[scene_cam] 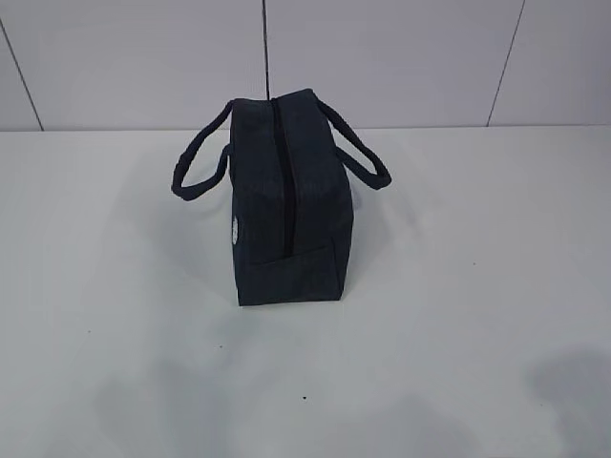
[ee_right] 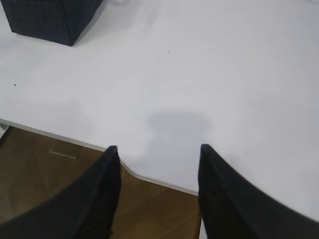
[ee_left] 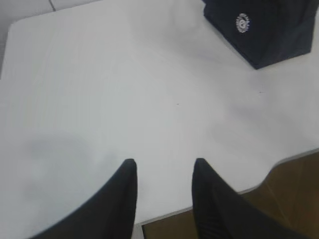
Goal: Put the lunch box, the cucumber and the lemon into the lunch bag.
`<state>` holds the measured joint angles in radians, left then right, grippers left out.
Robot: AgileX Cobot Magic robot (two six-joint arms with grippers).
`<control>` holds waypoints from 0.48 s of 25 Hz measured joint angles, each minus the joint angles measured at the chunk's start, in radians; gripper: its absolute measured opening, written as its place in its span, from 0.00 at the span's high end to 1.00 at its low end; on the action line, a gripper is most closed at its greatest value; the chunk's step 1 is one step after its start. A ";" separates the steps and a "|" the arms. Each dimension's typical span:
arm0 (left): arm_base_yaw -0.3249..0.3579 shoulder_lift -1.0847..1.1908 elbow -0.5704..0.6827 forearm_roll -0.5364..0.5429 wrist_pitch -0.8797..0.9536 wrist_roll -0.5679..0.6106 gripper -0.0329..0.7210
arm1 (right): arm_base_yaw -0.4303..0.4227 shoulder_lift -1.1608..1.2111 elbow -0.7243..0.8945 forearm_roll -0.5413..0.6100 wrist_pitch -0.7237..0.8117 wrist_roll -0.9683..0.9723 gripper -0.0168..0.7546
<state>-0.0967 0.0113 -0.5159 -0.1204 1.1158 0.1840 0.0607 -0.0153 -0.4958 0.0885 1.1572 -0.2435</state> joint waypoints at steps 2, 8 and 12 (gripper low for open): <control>0.036 0.000 0.000 0.000 0.000 0.000 0.62 | 0.000 0.000 0.000 0.000 0.000 0.001 0.48; 0.069 0.000 0.000 0.000 0.000 0.000 0.63 | 0.000 0.000 0.000 0.000 0.000 0.001 0.48; 0.082 0.000 0.000 0.000 0.000 0.000 0.63 | 0.000 0.000 0.000 0.000 0.000 0.001 0.48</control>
<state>-0.0149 0.0113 -0.5159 -0.1204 1.1158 0.1840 0.0607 -0.0153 -0.4958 0.0885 1.1572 -0.2428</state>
